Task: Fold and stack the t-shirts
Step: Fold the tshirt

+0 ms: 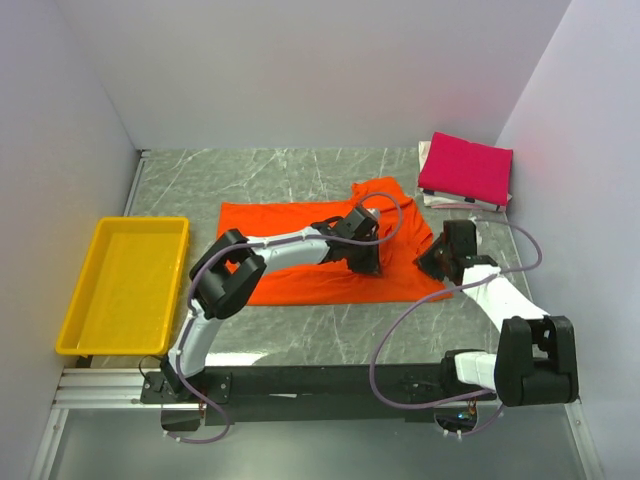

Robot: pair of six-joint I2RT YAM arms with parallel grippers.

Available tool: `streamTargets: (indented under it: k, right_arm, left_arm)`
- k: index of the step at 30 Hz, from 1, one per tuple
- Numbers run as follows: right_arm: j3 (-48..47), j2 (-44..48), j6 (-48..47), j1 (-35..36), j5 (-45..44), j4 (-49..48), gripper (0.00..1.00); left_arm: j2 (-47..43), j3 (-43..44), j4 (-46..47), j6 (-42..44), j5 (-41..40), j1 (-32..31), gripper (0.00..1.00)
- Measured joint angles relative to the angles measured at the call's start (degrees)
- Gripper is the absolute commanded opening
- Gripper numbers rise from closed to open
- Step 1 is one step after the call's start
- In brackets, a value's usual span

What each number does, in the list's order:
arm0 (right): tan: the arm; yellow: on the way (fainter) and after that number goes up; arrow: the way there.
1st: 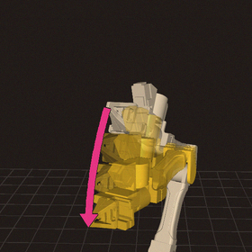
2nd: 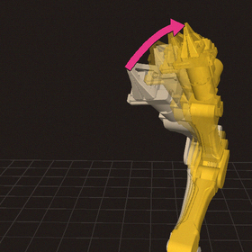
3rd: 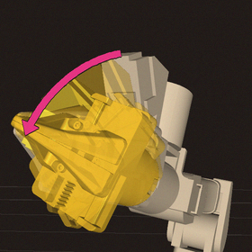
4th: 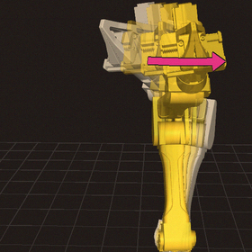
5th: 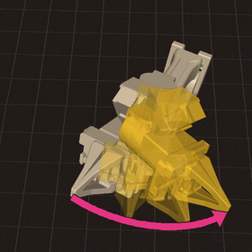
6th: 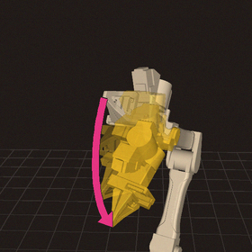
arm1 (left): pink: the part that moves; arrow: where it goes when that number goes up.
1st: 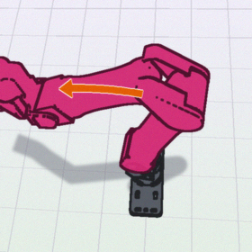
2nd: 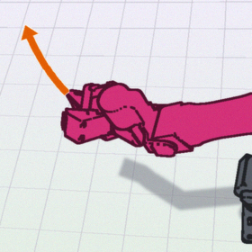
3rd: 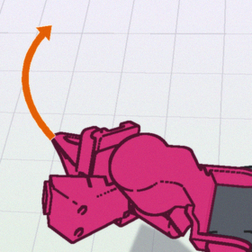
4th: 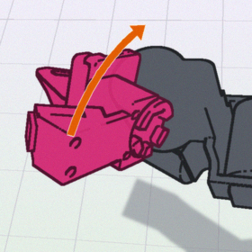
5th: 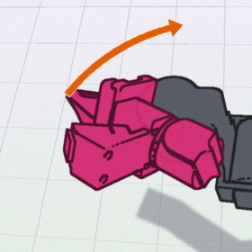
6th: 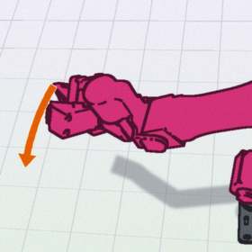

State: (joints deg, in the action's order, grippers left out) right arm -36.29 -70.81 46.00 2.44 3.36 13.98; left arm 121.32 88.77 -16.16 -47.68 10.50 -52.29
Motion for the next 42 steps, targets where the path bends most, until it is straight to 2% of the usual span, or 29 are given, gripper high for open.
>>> streamTargets:
  k: [9, 16, 22, 25, 28, 30, 34, 39, 42]
  right_arm:
    - [7.0, 2.3, 0.4, -4.4, -0.3, 0.8, 0.28]
    - [9.9, 4.1, 0.4, -6.9, -0.1, 1.4, 0.28]
    - [11.2, 4.9, 0.4, -10.2, 1.2, 1.5, 0.28]
    - [12.4, 6.6, 0.1, -12.8, 2.2, 1.5, 0.28]
    - [13.2, 8.6, -0.5, -14.2, 2.1, 2.3, 0.27]
    - [13.3, 9.9, -0.9, -14.5, 2.1, 3.1, 0.27]
    - [13.2, 12.8, -2.2, -14.5, 2.0, 4.6, 0.27]
    - [10.9, 16.5, -4.3, -13.7, 1.6, 7.5, 0.28]
    - [7.7, 16.1, -5.2, -10.4, 1.4, 7.3, 0.32]
  left_arm:
    - [3.6, 3.3, -0.6, -0.2, -1.7, 1.7, 0.25]
    - [4.6, 3.7, -0.2, -1.7, -1.9, 7.1, 0.25]
    - [7.6, 7.4, -0.3, -2.6, -1.8, 9.7, 0.26]
    - [7.9, 7.9, -0.8, -3.0, -1.5, 10.2, 0.29]
    - [7.5, 7.6, -0.7, -3.1, -1.3, 11.0, 0.36]
    - [5.7, 5.5, -0.9, -3.1, -1.4, 12.2, 0.44]
    - [-1.6, 0.1, -3.3, -4.5, -5.4, 15.2, 0.53]
    - [-16.4, -9.3, -8.7, -9.7, -15.2, 19.3, 0.55]
    - [-24.3, -15.9, -11.4, -13.8, -20.1, 21.9, 0.54]
